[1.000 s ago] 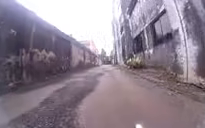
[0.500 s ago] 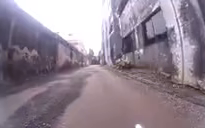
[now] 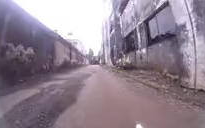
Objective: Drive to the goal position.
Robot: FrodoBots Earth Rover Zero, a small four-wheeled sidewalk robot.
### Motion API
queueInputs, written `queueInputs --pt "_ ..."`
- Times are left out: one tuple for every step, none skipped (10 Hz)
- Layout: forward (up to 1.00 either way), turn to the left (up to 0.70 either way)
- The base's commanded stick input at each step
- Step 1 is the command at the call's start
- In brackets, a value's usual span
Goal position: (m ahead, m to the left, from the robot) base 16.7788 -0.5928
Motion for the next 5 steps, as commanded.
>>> queueInputs --pt "0.7 0.0" --pt "0.7 0.0" --pt "0.7 0.0" --pt "0.7 0.0" --pt "0.7 0.0"
